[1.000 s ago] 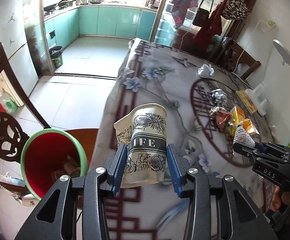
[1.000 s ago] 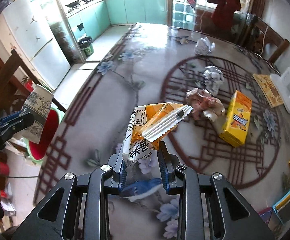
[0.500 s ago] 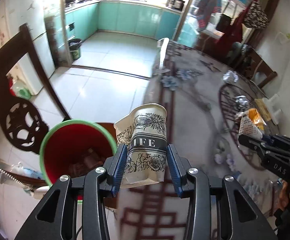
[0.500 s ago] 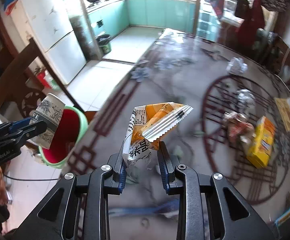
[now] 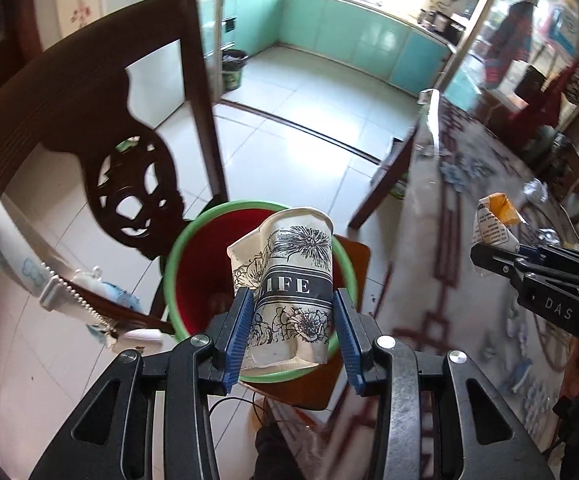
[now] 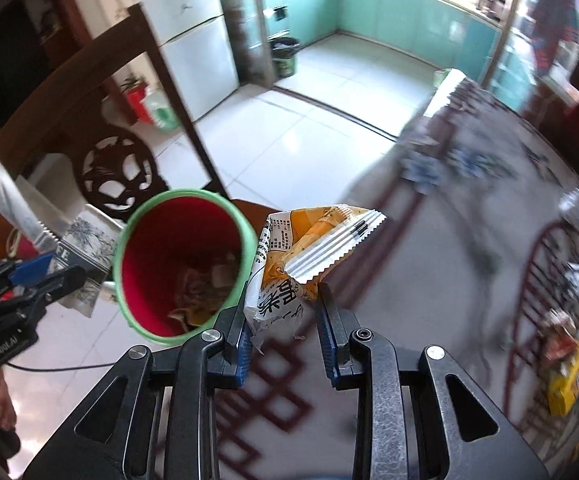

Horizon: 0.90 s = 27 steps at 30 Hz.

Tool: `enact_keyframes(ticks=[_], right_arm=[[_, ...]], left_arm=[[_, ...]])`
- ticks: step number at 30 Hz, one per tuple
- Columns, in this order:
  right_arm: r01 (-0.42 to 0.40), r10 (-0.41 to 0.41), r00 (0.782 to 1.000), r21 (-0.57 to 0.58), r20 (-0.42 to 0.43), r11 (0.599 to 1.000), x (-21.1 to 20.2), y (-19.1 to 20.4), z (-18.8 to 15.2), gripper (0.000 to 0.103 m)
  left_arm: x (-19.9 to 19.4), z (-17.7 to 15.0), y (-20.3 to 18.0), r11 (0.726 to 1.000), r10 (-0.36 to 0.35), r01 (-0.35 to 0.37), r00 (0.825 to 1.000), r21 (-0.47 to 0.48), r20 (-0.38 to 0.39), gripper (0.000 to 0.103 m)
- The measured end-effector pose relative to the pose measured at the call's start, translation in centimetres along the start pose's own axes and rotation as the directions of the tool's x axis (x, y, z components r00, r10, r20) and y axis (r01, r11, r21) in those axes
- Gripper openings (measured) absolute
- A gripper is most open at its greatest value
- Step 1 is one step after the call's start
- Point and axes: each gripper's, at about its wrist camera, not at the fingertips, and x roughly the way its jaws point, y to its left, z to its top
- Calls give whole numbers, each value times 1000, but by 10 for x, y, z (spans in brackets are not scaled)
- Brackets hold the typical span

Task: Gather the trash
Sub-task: 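Carry the cup and wrapper over the red bin and open both tools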

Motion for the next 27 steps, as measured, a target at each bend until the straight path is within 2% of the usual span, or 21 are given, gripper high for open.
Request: enact_keyframes(ticks=[5, 16, 27], right_arm=[[-24, 24, 1000, -39, -12, 999, 13, 24, 10, 27], [-70, 70, 998, -73, -8, 995, 21, 60, 25, 27], [-112, 108, 993, -73, -51, 991, 34, 65, 29, 27]], left_arm=[[13, 7, 19, 1000, 20, -20, 1000, -16, 0, 39], [64, 32, 48, 999, 44, -45, 997, -24, -63, 39], [82, 50, 54, 999, 40, -42, 997, -16, -66, 39]])
